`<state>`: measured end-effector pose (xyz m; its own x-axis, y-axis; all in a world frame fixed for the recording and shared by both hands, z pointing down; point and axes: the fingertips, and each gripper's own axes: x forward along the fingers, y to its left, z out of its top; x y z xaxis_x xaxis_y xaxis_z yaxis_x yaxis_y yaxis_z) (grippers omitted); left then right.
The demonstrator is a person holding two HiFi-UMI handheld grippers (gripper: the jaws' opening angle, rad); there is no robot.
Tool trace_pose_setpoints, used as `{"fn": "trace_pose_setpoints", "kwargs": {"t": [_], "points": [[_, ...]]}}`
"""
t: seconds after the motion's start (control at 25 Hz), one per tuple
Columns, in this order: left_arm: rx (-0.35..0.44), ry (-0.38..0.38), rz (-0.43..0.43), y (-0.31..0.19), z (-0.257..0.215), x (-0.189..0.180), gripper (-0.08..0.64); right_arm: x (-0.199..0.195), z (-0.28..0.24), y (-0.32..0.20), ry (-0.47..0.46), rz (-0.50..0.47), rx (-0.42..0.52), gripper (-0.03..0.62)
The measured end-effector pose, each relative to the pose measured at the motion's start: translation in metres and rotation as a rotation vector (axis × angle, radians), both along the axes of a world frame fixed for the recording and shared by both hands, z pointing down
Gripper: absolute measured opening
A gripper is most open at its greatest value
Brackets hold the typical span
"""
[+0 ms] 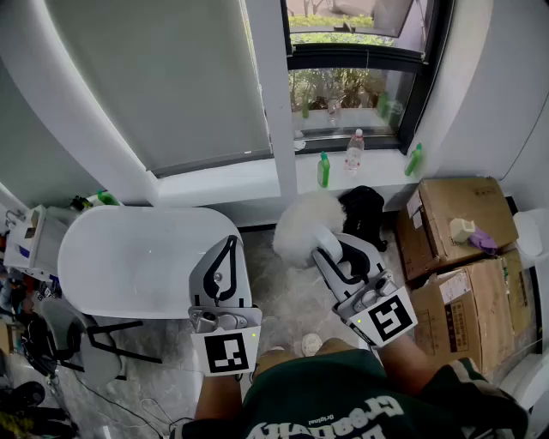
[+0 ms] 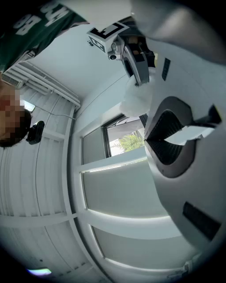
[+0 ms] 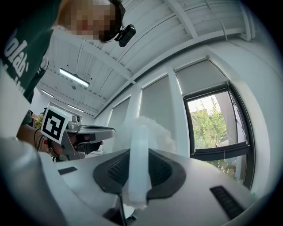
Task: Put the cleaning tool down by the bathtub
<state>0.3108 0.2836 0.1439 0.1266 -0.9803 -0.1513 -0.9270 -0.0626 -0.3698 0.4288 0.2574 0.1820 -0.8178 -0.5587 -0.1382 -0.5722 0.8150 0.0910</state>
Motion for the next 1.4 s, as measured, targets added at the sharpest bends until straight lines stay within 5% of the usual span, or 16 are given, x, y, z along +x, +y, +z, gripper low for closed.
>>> {"fn": "trace_pose_setpoints", "kwargs": {"t": [0.32,1.4], "points": [[0.005,-0.003,-0.004,-0.002,-0.004,-0.003,0.006,-0.003,-0.006,0.000,-0.003,-0.017,0.063,0.093],[0.024,0.002,0.030,-0.009,-0.012,0.022,0.006,0.022,-0.010,0.000,-0.059,-0.012,0.041,0.094]]}}
